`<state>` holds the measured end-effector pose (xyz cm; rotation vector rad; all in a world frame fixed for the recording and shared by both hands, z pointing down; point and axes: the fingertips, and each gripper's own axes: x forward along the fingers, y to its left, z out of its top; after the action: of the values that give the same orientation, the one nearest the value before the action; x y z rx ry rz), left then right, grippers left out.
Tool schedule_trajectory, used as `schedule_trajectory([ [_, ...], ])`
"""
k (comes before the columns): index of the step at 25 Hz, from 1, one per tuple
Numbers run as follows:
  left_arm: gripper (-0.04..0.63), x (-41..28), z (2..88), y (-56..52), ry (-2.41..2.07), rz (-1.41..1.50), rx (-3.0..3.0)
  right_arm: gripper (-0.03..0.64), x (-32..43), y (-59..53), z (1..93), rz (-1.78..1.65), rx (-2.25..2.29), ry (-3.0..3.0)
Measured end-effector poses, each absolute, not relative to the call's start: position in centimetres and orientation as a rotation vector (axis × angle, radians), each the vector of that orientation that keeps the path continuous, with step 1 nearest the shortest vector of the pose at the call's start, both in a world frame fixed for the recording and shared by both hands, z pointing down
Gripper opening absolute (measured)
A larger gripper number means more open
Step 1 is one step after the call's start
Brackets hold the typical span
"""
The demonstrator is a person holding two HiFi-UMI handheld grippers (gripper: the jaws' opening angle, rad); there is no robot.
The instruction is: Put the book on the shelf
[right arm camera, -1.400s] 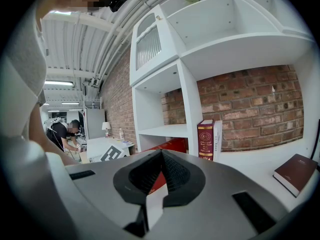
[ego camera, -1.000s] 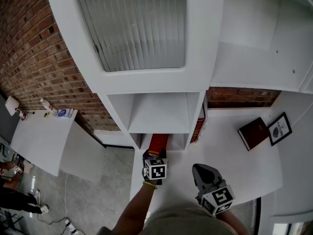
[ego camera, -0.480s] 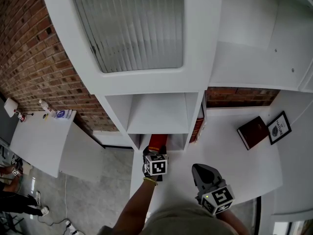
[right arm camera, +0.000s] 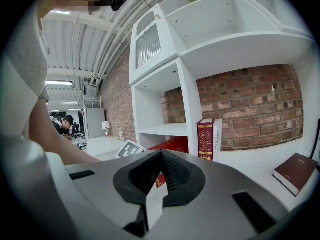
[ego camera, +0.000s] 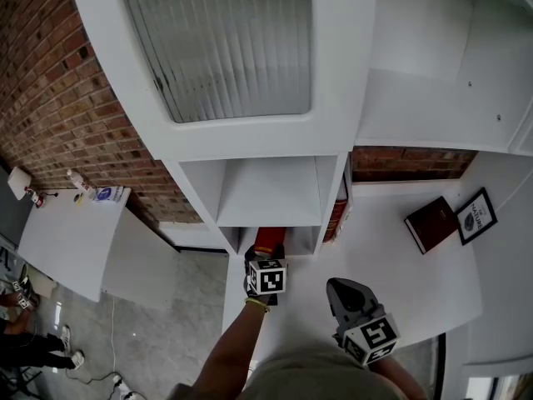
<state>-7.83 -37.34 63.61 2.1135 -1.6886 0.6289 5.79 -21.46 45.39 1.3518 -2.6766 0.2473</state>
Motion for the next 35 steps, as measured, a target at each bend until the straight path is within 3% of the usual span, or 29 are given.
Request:
schedule_trajectory([
  [7, 0.245, -7.8, 62.9, -37.0, -1.683, 0.621, 2.132, 0.006, 5.7, -21.2, 45.4, 0.245, 1.337, -2.677],
  [10, 0.342, -7.9, 62.4, -37.2, -1.690, 0.533, 2.144, 0.006, 5.7, -21.0, 45.2, 0.251, 1.336, -2.678],
  [12, 0.360, -8.0, 62.2, -37.3, -1.695, 0.501, 2.153, 0.006, 5.6, -20.9, 45.0, 0.259, 1.323, -2.679],
  [35, 0.364, -8.5, 59.3, -30.7, -1.690, 0.402, 2.134, 0.006, 5.0, -17.2, 45.0, 0.197, 1.258, -2.750],
])
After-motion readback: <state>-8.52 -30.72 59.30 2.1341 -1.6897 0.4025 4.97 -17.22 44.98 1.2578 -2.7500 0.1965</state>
